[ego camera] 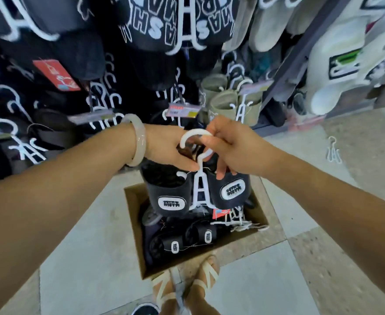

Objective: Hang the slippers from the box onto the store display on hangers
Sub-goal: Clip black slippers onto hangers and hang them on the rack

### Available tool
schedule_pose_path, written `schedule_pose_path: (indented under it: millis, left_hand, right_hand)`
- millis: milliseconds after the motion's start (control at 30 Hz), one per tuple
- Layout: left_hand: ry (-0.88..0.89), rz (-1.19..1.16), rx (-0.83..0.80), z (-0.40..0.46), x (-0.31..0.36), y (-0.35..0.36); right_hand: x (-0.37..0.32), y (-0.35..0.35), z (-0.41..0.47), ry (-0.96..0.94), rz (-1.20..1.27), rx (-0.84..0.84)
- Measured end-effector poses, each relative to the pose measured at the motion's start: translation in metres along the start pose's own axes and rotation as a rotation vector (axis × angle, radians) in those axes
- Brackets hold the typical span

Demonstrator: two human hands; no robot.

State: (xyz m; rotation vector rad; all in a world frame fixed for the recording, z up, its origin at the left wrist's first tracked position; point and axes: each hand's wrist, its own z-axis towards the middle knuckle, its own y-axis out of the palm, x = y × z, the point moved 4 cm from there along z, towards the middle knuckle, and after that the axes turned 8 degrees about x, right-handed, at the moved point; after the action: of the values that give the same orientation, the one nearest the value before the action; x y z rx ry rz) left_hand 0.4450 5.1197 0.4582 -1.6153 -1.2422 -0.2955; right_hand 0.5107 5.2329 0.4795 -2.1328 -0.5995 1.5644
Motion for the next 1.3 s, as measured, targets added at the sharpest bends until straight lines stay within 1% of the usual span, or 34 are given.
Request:
schedule_pose_path:
  millis: [67, 100, 167, 200, 267, 333, 433, 567, 633, 700, 800, 900, 1033, 1100, 1200, 1267, 1300]
  left_hand:
    - [0.012, 0.032, 0.007, -0.031, 0.031, -0.025]
    - [0.006, 0.030, 0.027, -0.046, 0.044, -0.037]
    - [-0.003, 0.045, 0.079, -0.075, 0.066, -0.059]
    - [-0.006, 0.058, 0.098, -0.089, 0.076, -0.069]
    - [-0.006, 0.053, 0.123, -0.113, 0.097, -0.089]
    - [0.008, 0.049, 0.140, -0.136, 0.122, -0.108]
    - [-0.001, 0.053, 0.188, -0.166, 0.155, -0.130]
    - [0.022, -0.016, 0.323, -0.203, 0.188, -0.157]
    - [0.044, -0.039, 0.413, -0.223, 0.200, -0.168]
    - [0.091, -0.040, 0.539, -0.243, 0.210, -0.180]
    - [0.176, -0.184, 0.781, -0.279, 0.223, -0.199]
    - [0.174, -0.227, 0.939, -0.316, 0.223, -0.212]
    - [0.102, -0.150, 1.053, -0.361, 0.207, -0.232]
    - [0.074, -0.066, 1.078, -0.382, 0.193, -0.241]
    - [0.029, -0.055, 1.077, -0.417, 0.158, -0.258]
    - [0.019, -0.046, 1.084, -0.445, 0.131, -0.271]
    - [0.024, -0.035, 1.090, -0.460, 0.117, -0.279]
  right_hand:
    - [-0.044, -0.020, -0.019, -0.093, -0.078, 0.036]
    - [-0.067, -0.032, -0.027, -0.169, -0.185, 0.082]
    - [-0.111, -0.053, -0.043, -0.342, -0.477, 0.210]
    - [-0.132, -0.061, -0.050, -0.428, -0.538, 0.243]
    - [-0.165, -0.072, -0.064, -0.485, -0.492, 0.225]
    - [-0.190, -0.084, -0.074, -0.454, -0.469, 0.203]
    - [-0.225, -0.105, -0.085, -0.482, -0.544, 0.258]
    - [-0.271, -0.127, -0.104, -0.549, -0.476, 0.308]
    - [-0.293, -0.136, -0.111, -0.584, -0.470, 0.322]
    - [-0.316, -0.145, -0.115, -0.621, -0.490, 0.341]
    - [-0.355, -0.153, -0.121, -0.702, -0.512, 0.358]
    - [-0.392, -0.148, -0.124, -0.764, -0.502, 0.343]
    - [-0.433, -0.126, -0.118, -0.830, -0.391, 0.269]
    - [-0.452, -0.109, -0.111, -0.840, -0.363, 0.200]
    - [-0.483, -0.075, -0.095, -0.850, -0.441, 0.068]
    - [-0.507, -0.046, -0.083, -0.873, -0.472, 0.033]
    - [-0.520, -0.029, -0.075, -0.880, -0.444, 0.034]
